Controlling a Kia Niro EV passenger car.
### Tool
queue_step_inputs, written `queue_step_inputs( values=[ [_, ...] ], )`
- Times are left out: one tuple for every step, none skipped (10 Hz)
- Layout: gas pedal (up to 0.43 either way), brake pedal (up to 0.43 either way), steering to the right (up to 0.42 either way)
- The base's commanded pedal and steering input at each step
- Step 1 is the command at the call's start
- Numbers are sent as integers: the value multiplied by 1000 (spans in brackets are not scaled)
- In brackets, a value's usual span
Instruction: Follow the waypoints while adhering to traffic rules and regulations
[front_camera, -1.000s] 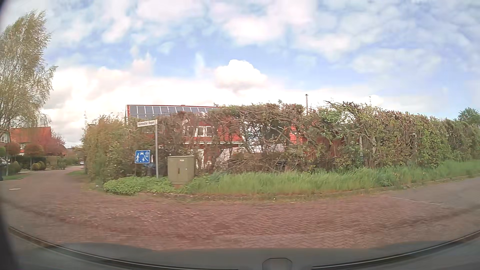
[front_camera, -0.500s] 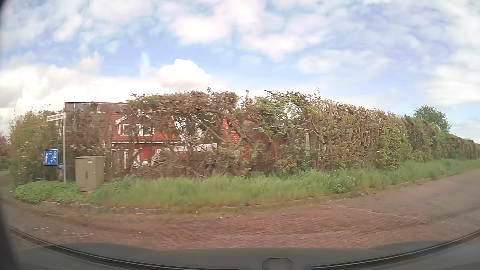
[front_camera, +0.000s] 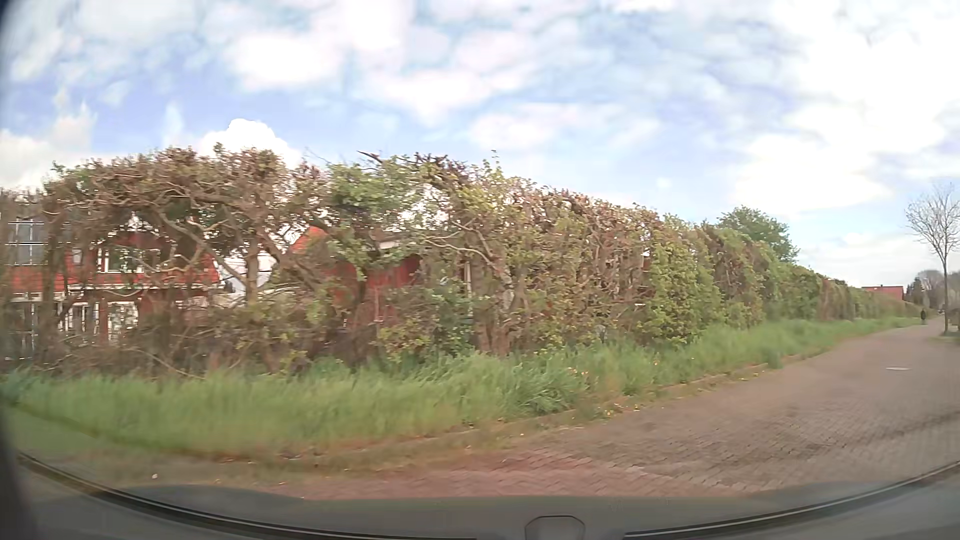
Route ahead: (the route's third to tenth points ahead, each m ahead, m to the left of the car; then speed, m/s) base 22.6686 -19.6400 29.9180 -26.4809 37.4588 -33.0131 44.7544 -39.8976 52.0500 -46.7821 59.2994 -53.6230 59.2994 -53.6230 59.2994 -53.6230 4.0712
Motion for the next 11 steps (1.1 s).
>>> queue_step_inputs(
  values=[
    [130,0,451],
    [130,0,448],
    [118,0,446],
    [118,0,443],
    [118,0,439],
    [118,0,433],
    [110,0,426],
    [110,0,413],
    [110,6,389],
    [110,0,365],
    [87,6,331]
  ],
)
